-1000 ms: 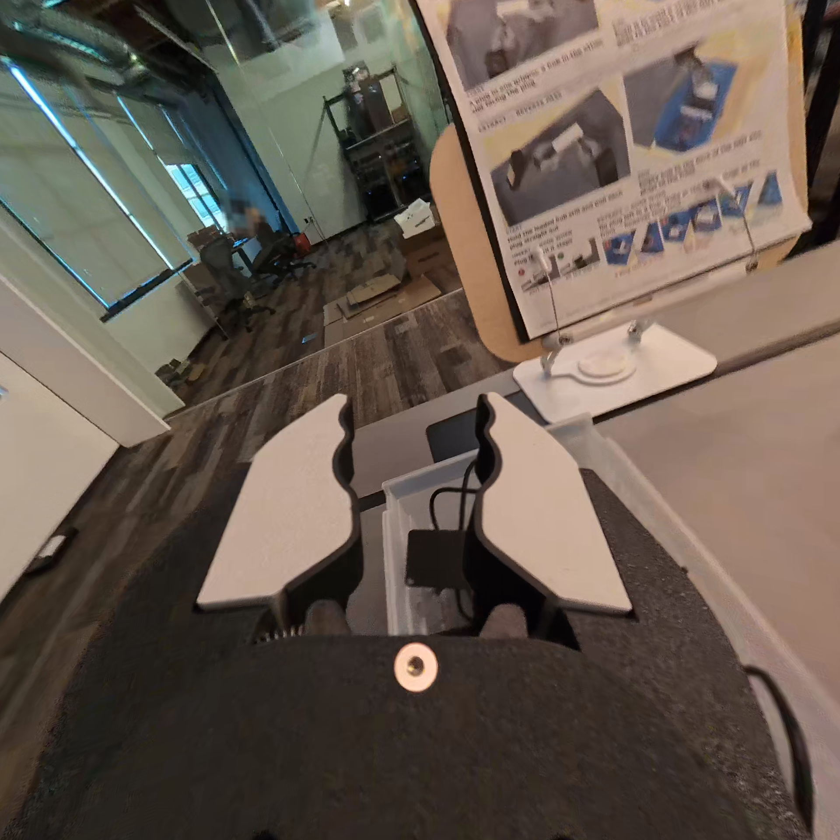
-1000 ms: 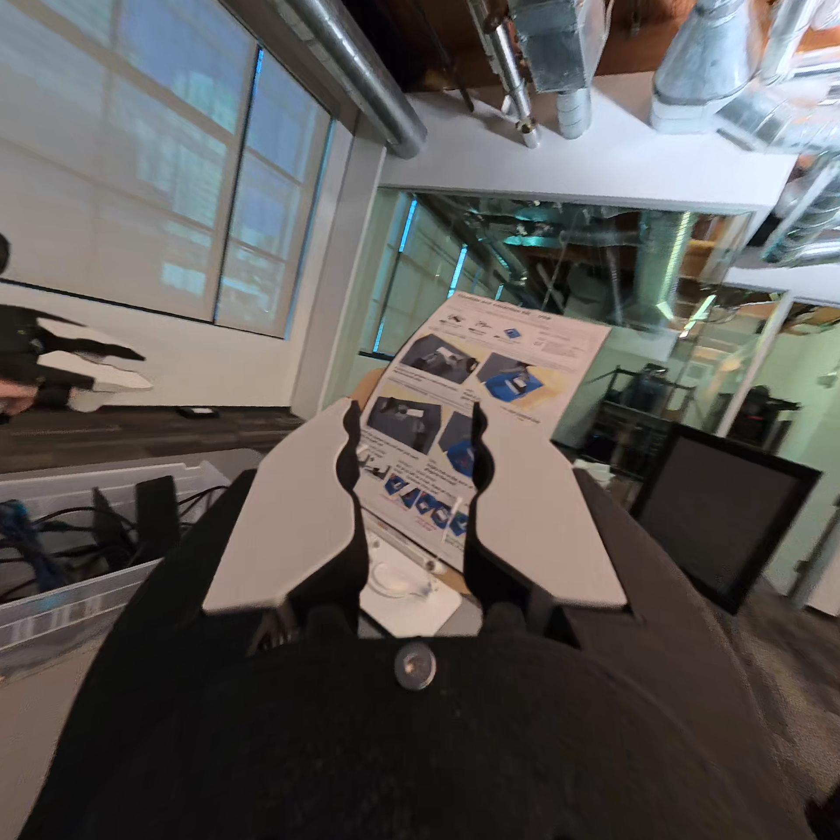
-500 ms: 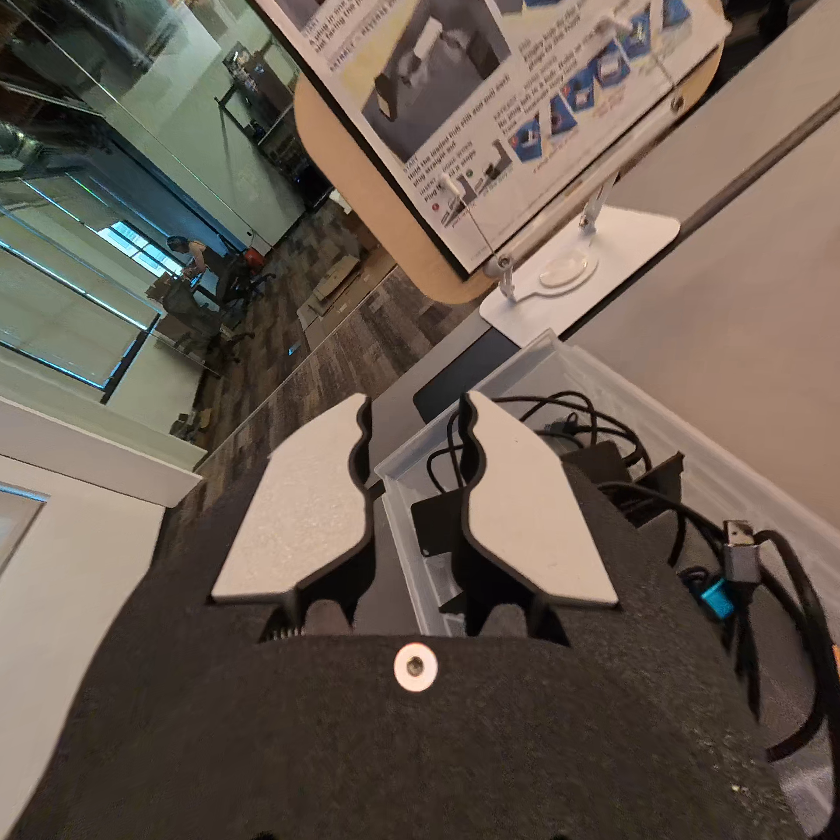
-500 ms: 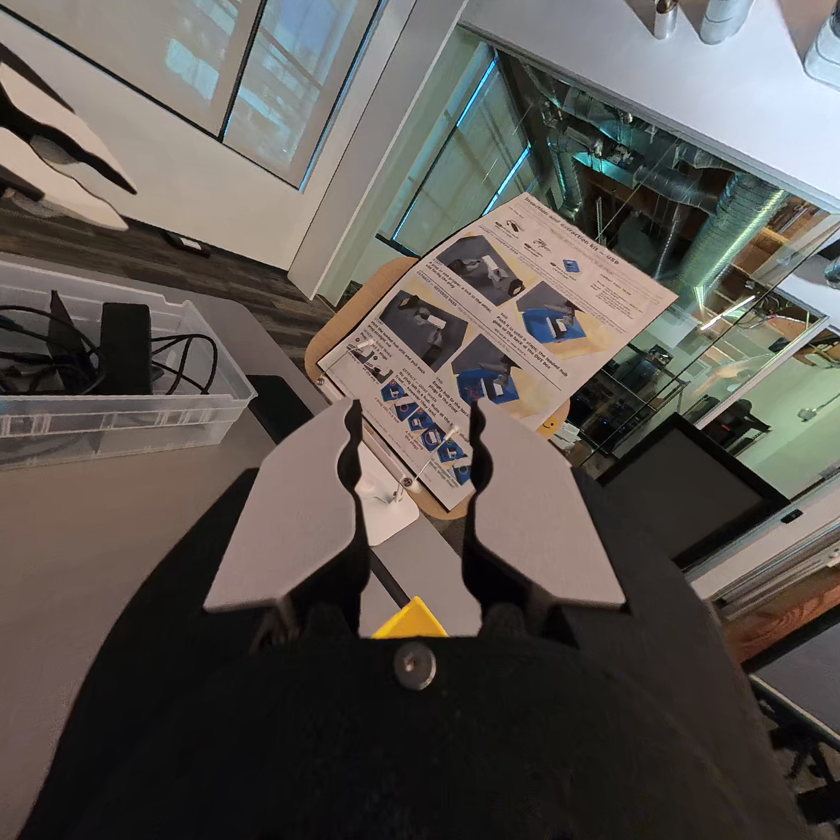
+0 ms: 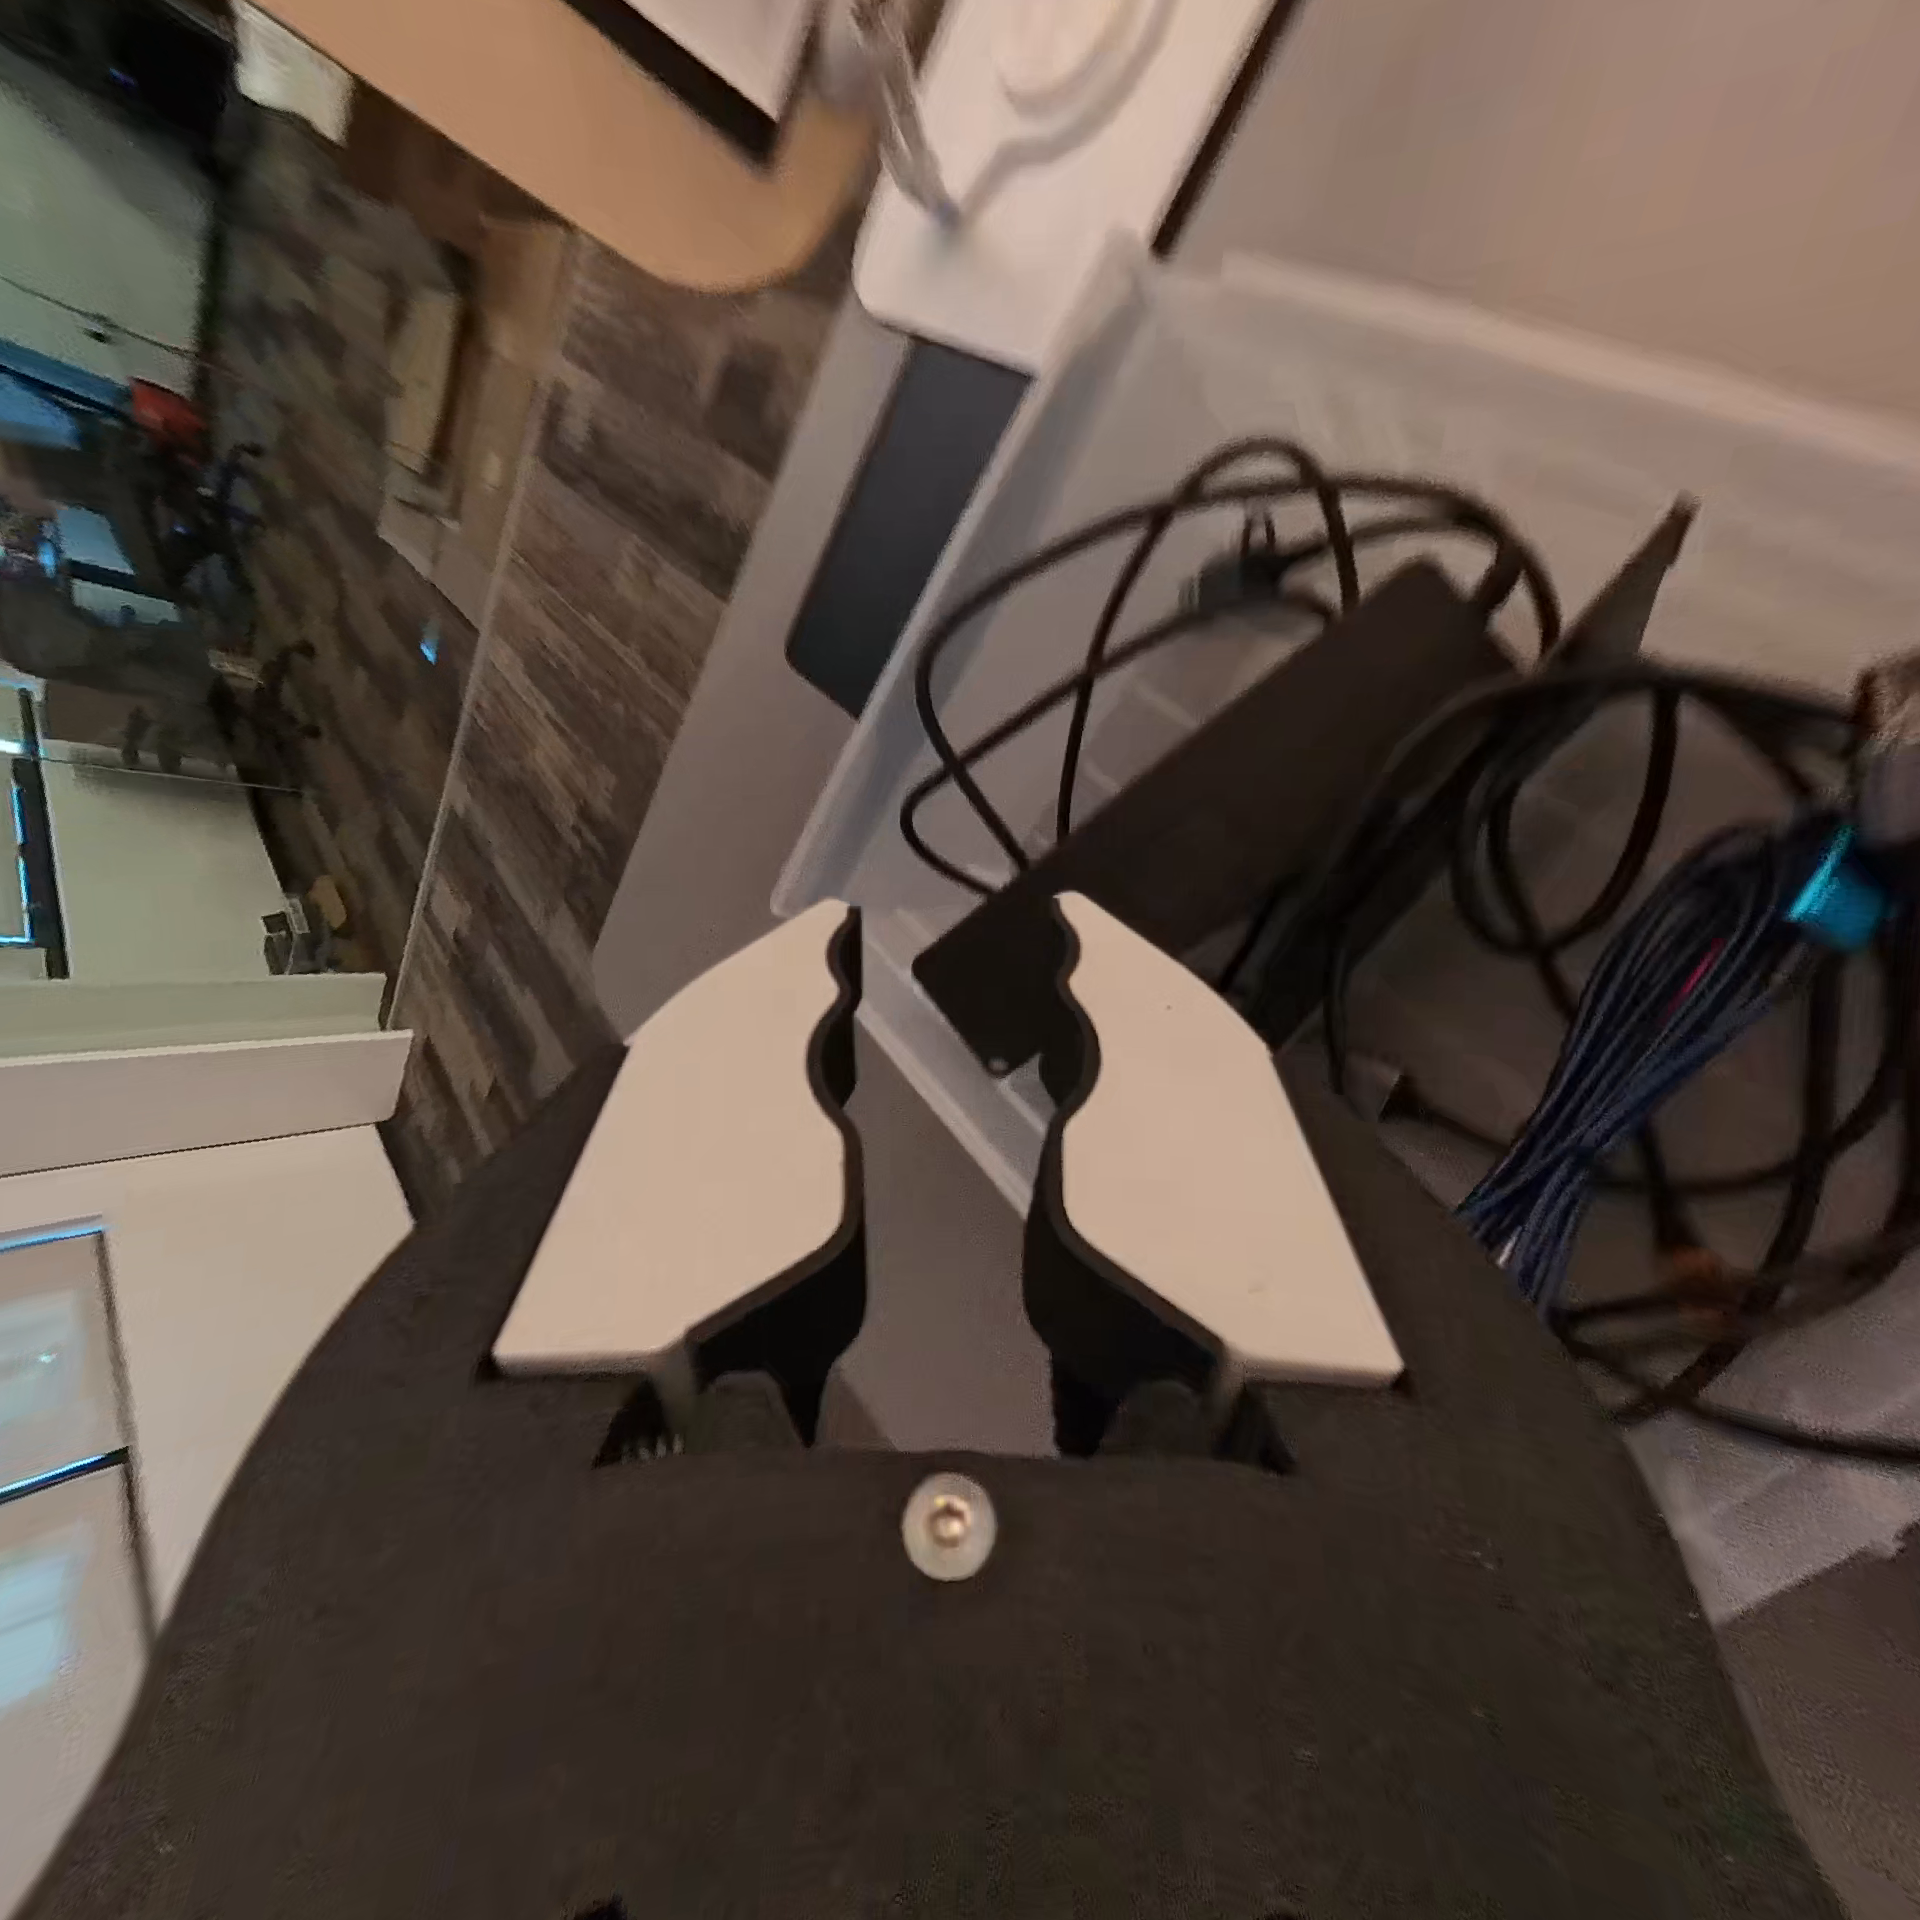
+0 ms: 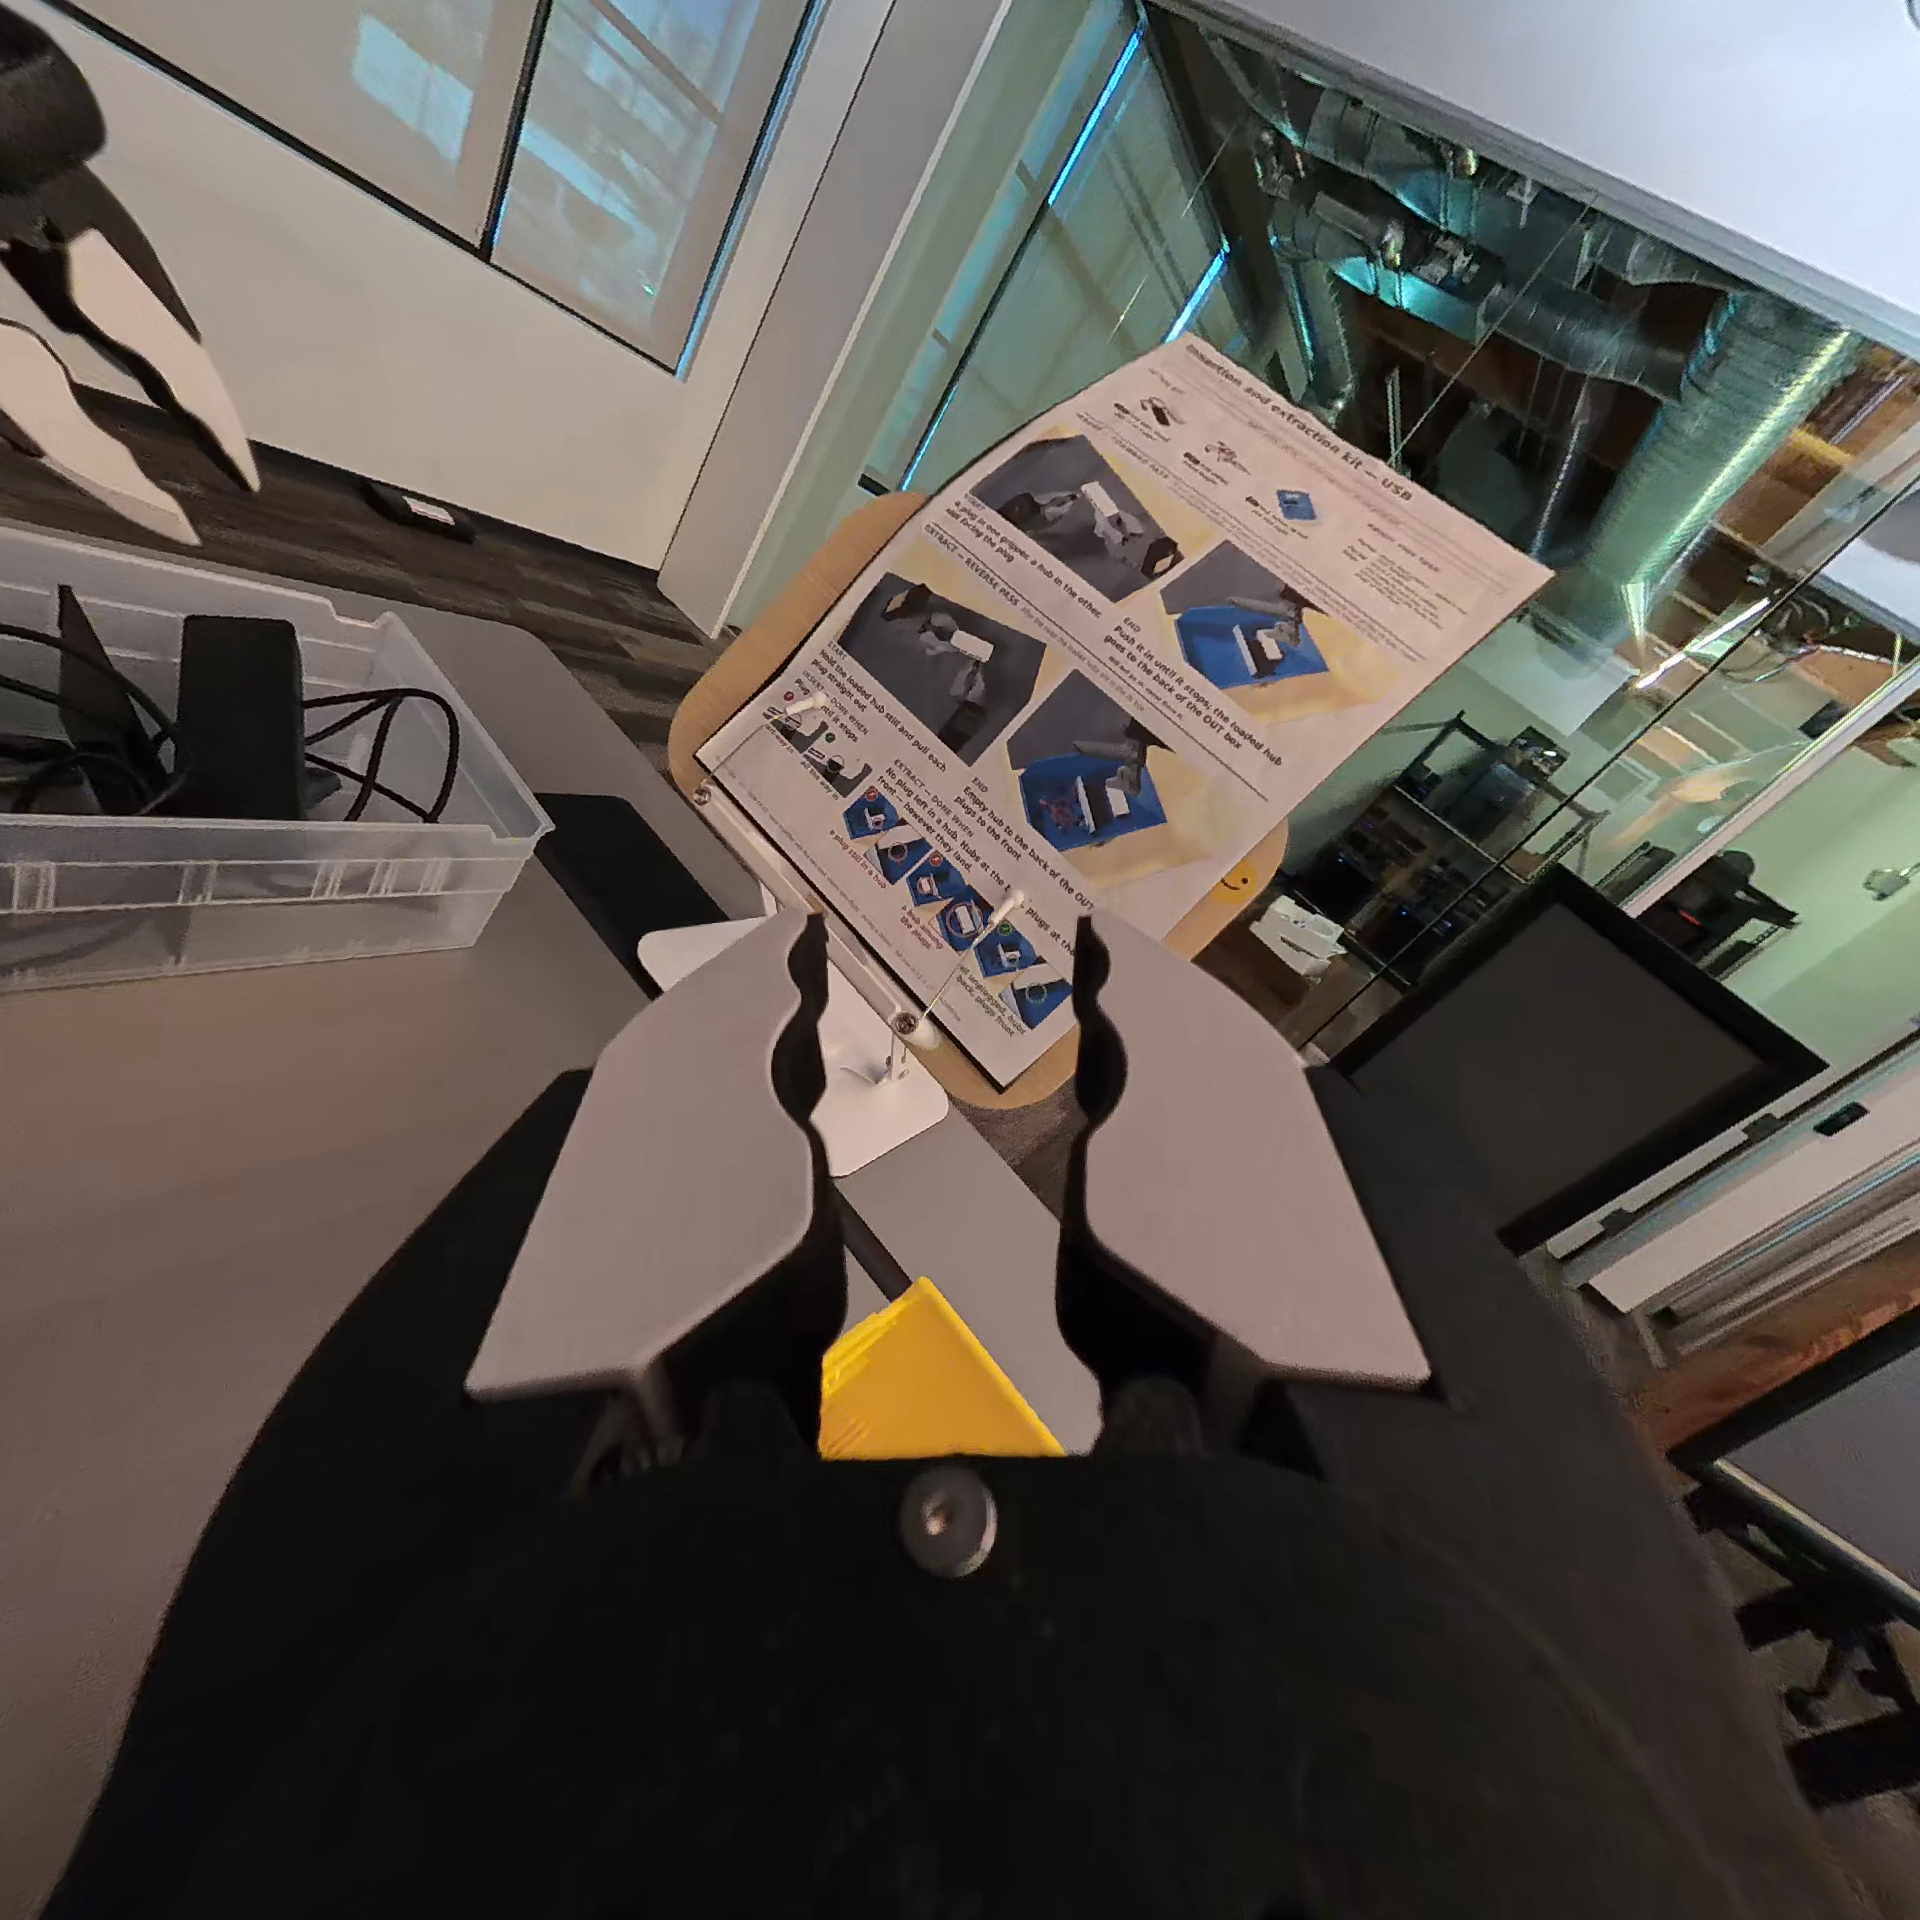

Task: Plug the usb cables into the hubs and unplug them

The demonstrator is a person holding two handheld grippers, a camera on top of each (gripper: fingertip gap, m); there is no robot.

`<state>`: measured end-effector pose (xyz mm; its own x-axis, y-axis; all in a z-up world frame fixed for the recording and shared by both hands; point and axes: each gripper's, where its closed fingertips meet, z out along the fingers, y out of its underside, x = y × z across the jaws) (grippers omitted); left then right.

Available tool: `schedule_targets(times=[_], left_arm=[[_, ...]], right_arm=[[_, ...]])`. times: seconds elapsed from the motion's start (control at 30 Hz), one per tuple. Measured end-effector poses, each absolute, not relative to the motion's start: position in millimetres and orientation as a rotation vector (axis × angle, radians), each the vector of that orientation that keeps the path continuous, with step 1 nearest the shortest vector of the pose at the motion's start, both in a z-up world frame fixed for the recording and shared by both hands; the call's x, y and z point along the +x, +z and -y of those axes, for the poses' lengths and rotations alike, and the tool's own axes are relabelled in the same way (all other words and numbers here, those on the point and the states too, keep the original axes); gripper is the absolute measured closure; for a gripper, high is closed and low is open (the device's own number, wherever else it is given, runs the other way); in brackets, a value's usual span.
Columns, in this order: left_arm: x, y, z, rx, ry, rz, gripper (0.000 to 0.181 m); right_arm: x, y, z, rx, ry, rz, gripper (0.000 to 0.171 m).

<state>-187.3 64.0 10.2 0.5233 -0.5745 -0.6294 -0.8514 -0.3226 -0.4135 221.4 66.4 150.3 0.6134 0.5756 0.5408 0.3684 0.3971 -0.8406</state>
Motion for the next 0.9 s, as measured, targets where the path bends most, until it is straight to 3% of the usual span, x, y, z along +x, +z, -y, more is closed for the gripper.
schedule_targets(times=[0.1,0.2,0.3,0.63,0.9], left_arm=[[-197,4,-70,-2.035,0.543,-1.263,0.150],[-206,-5,-84,-1.984,0.668,-1.363,0.122],[-212,-33,-84,-2.074,0.696,-1.540,0.115],[-222,-80,-84,-1.956,0.851,-2.071,0.121],[-225,-96,-90,-1.982,0.818,-2.186,0.124]], right_arm=[[223,146,-71,-1.223,0.165,0.962,0.125],[221,141,-74,-1.233,0.162,0.975,0.125],[218,134,-78,-1.251,0.156,0.995,0.125],[210,116,-86,-1.276,0.108,1.077,0.125],[209,114,-88,-1.272,0.109,1.085,0.126]])
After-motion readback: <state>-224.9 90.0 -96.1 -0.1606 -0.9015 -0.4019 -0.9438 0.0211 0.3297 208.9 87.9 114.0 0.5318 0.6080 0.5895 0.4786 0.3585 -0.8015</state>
